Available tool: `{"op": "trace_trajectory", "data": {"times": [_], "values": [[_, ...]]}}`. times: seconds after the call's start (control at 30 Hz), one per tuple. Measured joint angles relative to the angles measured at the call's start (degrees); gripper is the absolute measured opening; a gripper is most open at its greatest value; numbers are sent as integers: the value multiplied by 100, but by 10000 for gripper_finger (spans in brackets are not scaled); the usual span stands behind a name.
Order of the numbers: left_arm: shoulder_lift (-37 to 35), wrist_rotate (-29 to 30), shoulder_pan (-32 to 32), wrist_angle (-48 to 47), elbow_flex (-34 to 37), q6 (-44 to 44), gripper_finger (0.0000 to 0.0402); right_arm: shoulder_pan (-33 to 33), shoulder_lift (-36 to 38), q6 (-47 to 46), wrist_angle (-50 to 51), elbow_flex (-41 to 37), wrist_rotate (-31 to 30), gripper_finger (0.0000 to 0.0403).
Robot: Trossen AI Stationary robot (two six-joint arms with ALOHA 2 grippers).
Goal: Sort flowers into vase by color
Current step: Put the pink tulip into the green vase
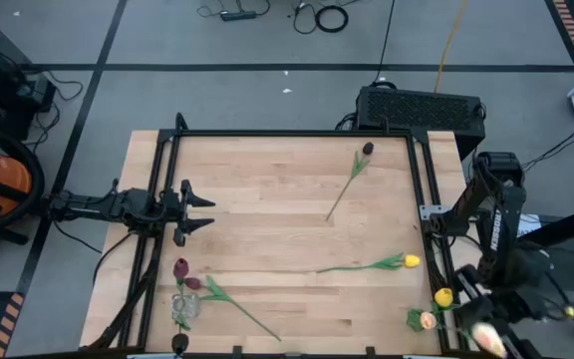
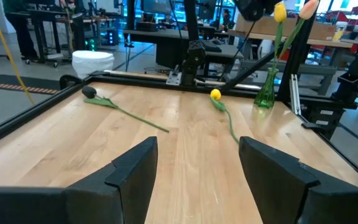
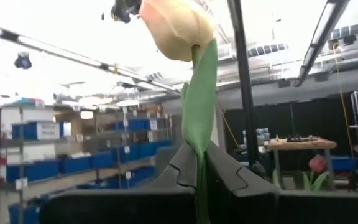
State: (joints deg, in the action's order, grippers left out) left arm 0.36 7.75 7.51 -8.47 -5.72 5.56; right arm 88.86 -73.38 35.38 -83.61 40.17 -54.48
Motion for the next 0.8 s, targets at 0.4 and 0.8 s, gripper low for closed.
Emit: {"op": "trace_trajectory", "data": {"times": [0.4, 0.8], "values": [[0, 0, -4, 4, -2, 0, 232, 292, 72, 63, -632, -789, 0, 0], [0, 0, -2, 2, -2, 0, 232, 304, 162, -249, -624, -1196, 272, 0]]}}
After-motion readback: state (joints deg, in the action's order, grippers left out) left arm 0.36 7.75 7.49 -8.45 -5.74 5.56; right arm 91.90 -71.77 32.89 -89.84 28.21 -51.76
